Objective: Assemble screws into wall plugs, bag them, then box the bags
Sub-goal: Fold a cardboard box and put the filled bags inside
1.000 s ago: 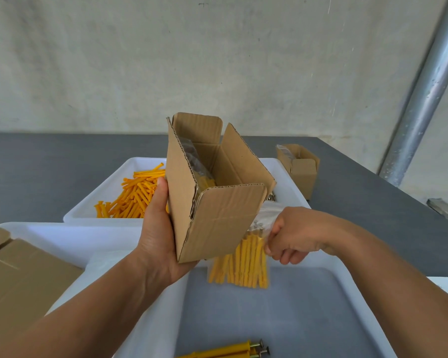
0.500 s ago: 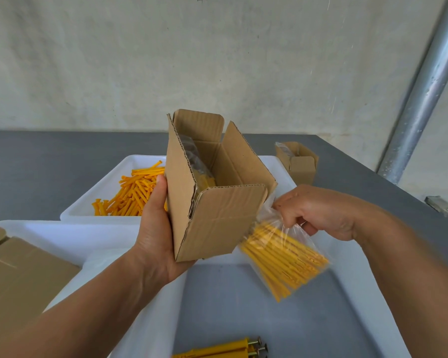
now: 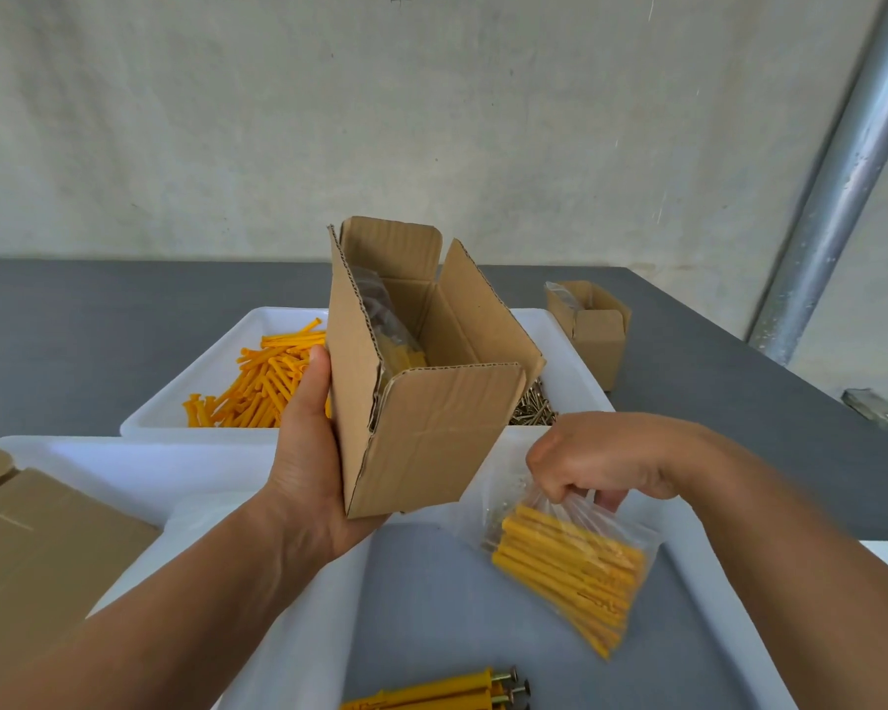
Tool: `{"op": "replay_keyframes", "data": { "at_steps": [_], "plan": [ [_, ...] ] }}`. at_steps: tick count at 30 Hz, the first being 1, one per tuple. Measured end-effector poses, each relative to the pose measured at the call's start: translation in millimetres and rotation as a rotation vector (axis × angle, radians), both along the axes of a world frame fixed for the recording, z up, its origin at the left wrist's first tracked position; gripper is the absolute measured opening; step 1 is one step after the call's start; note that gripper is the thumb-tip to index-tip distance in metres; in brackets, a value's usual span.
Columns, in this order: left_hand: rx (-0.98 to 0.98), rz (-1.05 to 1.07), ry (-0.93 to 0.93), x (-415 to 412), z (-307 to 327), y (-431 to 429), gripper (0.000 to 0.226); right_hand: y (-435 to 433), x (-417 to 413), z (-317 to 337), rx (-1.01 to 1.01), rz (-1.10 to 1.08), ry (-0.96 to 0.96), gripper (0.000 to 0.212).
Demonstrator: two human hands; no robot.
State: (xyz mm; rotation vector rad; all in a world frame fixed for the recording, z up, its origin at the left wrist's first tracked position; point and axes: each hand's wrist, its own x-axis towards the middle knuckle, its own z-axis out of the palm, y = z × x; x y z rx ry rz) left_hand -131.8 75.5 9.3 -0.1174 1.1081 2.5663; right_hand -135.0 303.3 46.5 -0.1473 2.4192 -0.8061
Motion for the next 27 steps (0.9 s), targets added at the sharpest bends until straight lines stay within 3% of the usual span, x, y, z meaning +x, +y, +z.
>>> {"op": "replay_keyframes", "data": {
  "at_steps": [6, 11, 14, 20, 24, 27],
  "plan": [
    [-0.003, -0.015, 0.001, 0, 0, 0, 0.07, 6, 3, 10, -0.087, -0.084, 0.079, 0.044],
    [-0.01, -0.048, 0.015, -1, 0, 1, 0.071, 18, 1, 20, -0.301, -0.22, 0.233, 0.04],
    [-0.012, -0.051, 0.018, -1, 0, 1, 0.071, 25, 2, 27, -0.446, -0.342, 0.287, 0.027],
    [-0.037, -0.061, 0.019, -2, -1, 1, 0.07, 40, 5, 46, -0.512, -0.572, 0.596, 0.022],
    [-0.067, -0.068, 0.027, -3, -3, 1, 0.07, 45, 7, 51, -0.836, -0.713, 0.672, 0.01],
    [-0.069, -0.076, 0.026, -3, -3, 1, 0.069, 44, 9, 51, -1.216, -0.729, 0.73, 0.01]
  ]
}}
